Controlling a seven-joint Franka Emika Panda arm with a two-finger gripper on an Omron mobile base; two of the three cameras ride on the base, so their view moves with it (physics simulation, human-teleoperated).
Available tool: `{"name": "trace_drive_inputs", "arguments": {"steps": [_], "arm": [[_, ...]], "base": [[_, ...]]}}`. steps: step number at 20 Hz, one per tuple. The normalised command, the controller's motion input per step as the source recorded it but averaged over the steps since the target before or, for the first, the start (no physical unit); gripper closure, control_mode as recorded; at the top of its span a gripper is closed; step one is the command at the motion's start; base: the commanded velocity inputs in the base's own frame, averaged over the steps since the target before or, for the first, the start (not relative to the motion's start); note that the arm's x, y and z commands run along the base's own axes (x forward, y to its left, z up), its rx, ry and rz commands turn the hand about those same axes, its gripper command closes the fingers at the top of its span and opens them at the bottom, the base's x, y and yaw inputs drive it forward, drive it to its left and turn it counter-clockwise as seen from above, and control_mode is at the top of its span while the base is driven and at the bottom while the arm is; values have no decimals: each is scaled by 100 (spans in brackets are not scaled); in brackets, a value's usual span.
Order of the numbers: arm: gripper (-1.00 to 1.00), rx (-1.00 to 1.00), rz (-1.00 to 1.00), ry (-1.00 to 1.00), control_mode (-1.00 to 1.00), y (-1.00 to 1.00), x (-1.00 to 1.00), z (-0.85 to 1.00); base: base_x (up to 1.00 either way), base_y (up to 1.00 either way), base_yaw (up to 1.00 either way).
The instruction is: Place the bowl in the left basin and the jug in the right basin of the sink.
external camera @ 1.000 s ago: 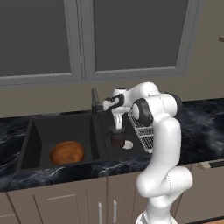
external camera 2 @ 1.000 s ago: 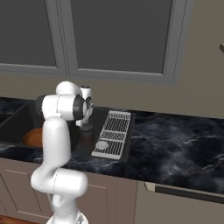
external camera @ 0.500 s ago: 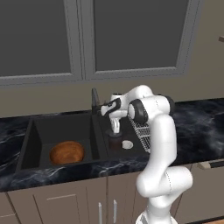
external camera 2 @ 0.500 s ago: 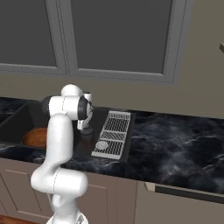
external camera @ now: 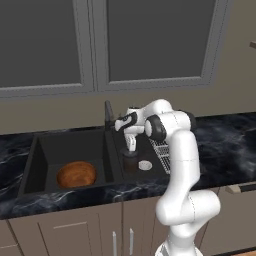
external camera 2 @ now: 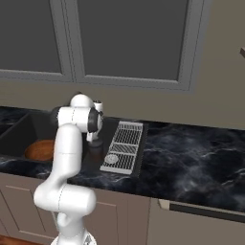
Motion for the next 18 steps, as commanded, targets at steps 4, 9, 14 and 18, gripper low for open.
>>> {"name": "trace_drive_inputs", "arguments": {"steps": [4,9,14,18], "arm": [[100,0,1,4,-100,0,22,-42],[-100,3,0,0,-100,20,-7,-23],[-100,2,0,-3,-100,9,-34,-15],[-100,1,0,-2,-100,7,-28,-10]], "base": [[0,0,0],[0,0,0],[0,0,0],[0,0,0]]}}
